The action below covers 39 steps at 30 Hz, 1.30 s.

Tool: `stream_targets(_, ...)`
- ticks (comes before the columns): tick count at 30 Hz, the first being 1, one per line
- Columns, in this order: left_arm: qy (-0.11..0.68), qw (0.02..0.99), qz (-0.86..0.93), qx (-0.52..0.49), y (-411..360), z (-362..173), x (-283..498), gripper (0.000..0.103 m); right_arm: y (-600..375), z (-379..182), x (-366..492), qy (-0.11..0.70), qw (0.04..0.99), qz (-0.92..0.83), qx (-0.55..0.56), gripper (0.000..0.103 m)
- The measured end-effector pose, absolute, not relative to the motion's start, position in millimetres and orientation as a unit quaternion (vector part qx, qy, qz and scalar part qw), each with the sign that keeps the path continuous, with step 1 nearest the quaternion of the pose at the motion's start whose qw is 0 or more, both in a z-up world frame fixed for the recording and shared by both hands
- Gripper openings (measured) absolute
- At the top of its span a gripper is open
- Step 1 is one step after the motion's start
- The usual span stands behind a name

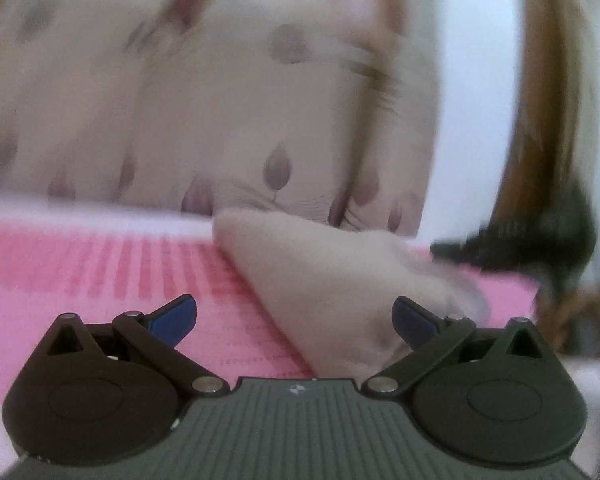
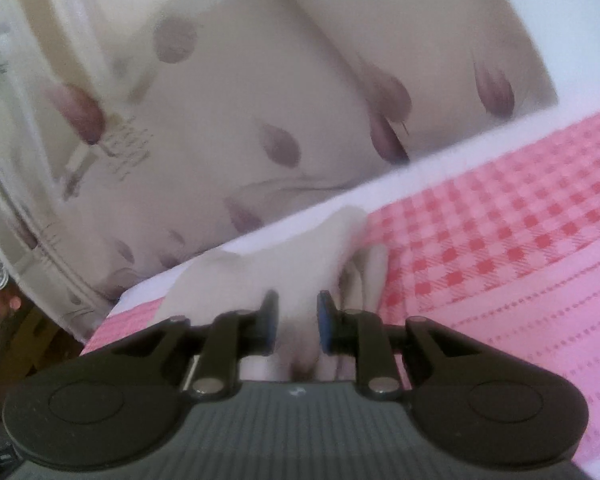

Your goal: Fold small clothes

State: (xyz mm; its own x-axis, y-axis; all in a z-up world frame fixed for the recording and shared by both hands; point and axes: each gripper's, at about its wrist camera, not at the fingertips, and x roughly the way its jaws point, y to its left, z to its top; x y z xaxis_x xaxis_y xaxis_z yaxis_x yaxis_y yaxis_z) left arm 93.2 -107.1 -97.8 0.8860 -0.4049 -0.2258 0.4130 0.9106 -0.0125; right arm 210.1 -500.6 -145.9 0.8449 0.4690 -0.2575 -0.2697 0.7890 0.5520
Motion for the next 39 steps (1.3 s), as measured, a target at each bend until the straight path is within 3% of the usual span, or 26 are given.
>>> stream_targets(5,0.062,0.964,-0.185,0.181,-177.2,-110.4,67.3,0.103,-485.5,-148.6,196.2,0.205,0.934,0.193,0.220,0.021)
stream_targets(10,0.074,0.960,-0.119,0.241,-219.0,-127.6,77.2,0.103,-471.4,-166.3,202.8,0.218,0.936,0.187,0.203,0.020)
stream_targets(16,0.177,0.966,-0.020,0.187,-216.2,-128.6,129.0,0.103,-474.5,-176.6,202.7,0.217,0.933,0.190,0.214,0.020)
stream_targets(22,0.223,0.972,0.018,0.076,-148.2,-133.5,119.6,0.103,-469.6,-175.8,204.5,0.236,0.936,0.184,0.186,0.020)
stream_targets(30,0.156,0.978,-0.038,0.130,-150.9,-122.1,77.3,0.103,-470.4,-174.3,198.1,0.241,0.936,0.192,0.171,0.020)
stream_targets(35,0.096,0.988,-0.089,0.083,-149.2,-87.2,60.7,0.103,-481.0,-174.3,191.1,0.223,0.935,0.195,0.196,0.023)
stream_targets(39,0.078,0.986,-0.136,0.053,-163.6,-81.2,97.6,0.103,-481.7,-165.6,178.7,0.182,0.949,0.170,0.193,0.028)
